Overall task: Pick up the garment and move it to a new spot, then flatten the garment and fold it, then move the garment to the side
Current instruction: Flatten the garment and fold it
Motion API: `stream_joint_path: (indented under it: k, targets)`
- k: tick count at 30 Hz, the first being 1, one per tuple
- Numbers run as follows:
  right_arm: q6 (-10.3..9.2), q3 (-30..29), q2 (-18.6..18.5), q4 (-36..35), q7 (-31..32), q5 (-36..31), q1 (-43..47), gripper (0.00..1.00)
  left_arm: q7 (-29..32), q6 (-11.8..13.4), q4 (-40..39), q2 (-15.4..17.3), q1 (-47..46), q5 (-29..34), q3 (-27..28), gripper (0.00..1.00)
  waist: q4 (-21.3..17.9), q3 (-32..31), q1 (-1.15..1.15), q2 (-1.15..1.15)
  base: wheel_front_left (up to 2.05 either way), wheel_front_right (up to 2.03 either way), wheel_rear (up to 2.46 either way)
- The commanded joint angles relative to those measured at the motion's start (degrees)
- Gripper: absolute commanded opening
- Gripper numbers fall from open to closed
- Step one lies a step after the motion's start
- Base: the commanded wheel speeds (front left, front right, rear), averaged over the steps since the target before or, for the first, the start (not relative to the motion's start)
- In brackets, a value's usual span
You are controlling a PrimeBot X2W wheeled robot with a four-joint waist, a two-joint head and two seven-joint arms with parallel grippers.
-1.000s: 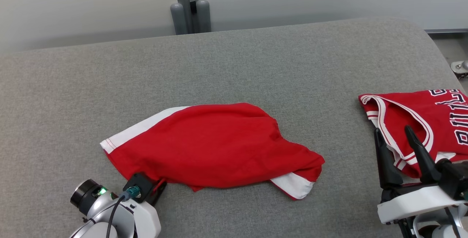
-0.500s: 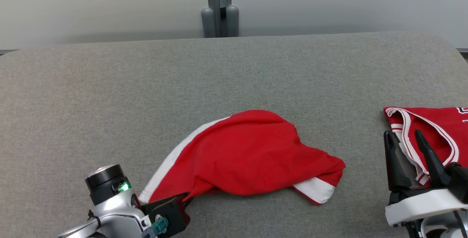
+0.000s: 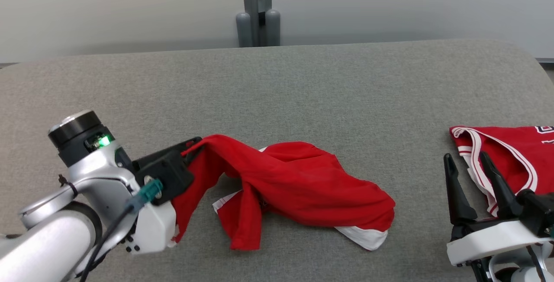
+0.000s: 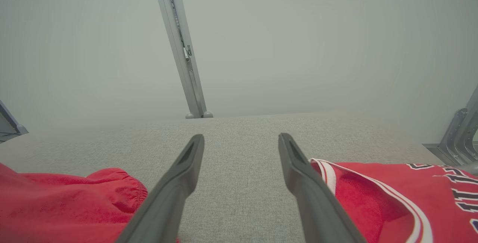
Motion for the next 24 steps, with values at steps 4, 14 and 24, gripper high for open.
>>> stream_joint_path:
  k: [4, 14, 24]
  targets:
    - [0.02, 0.75, -0.33, 0.52, -0.49, 0.60, -1.77, 1.00, -6.77, -0.73, 13.62, -2.72, -6.02, -0.95, -2.76, 0.00, -3.33, 1.69, 0.00, 0.00, 0.00, 0.00, 0.00]
    - [0.01, 2.03, -0.30, 1.76, -1.61, 1.34, -3.68, 1.00, -22.34, -0.53, 44.18, -9.02, -18.28, 1.10, -6.61, 0.00, -8.24, 5.54, 0.00, 0.00, 0.00, 0.00, 0.00]
    - [0.01, 2.22, -0.30, 2.92, -2.77, 1.72, -5.61, 1.00, -33.14, 3.65, 64.31, -16.51, -22.68, -1.57, -2.92, 1.00, -8.52, 8.17, 0.00, 0.00, 0.00, 0.00, 0.00]
